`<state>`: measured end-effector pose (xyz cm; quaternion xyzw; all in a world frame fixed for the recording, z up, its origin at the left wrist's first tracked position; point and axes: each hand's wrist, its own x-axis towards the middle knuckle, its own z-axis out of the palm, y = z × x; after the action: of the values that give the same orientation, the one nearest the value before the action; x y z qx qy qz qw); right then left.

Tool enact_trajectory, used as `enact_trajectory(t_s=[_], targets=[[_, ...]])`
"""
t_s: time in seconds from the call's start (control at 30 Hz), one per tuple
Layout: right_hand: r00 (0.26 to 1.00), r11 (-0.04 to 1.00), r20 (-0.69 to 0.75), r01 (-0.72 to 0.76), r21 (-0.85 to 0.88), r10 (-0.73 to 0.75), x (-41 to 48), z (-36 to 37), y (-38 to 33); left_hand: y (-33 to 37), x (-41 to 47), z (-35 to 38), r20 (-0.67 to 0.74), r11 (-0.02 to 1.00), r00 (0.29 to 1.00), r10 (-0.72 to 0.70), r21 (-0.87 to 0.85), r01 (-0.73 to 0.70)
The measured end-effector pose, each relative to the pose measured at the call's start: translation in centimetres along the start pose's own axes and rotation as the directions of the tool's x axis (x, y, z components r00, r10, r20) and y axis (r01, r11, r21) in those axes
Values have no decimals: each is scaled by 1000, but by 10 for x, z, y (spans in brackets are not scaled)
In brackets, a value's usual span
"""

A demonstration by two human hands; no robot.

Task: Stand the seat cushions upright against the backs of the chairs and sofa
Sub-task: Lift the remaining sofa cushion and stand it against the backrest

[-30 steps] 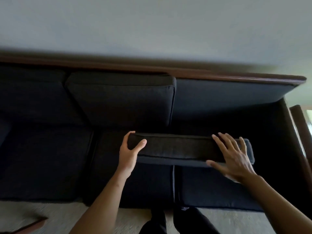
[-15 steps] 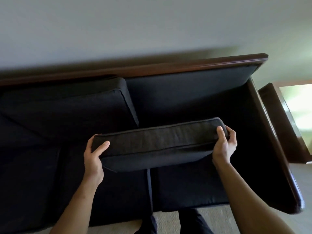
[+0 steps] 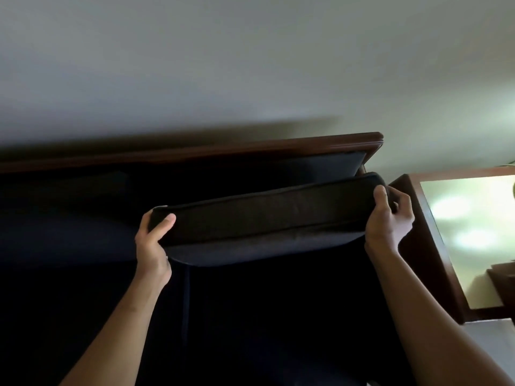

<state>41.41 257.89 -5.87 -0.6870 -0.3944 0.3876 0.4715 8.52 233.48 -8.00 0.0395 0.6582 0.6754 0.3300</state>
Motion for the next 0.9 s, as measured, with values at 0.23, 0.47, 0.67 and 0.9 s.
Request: enact_trajectory(t_s=[0.23,0.47,0.67,0.9], targets=[[1000,999,8,16,-37,-16,58,29,-3,-10,59,61,-13,999,999,-43,-21,43],[996,975,91,46,-215,-27,84,51,34,-44,102,72,-66,993,993,-99,62,103],[987,945,131,132,-299,-96,92,63,45,-52,114,95,-215,916,971,106,402,-11],[956,813,195,288,-506,-217,68,68,50,-40,113,90,-88,579,954,286,810,-99]])
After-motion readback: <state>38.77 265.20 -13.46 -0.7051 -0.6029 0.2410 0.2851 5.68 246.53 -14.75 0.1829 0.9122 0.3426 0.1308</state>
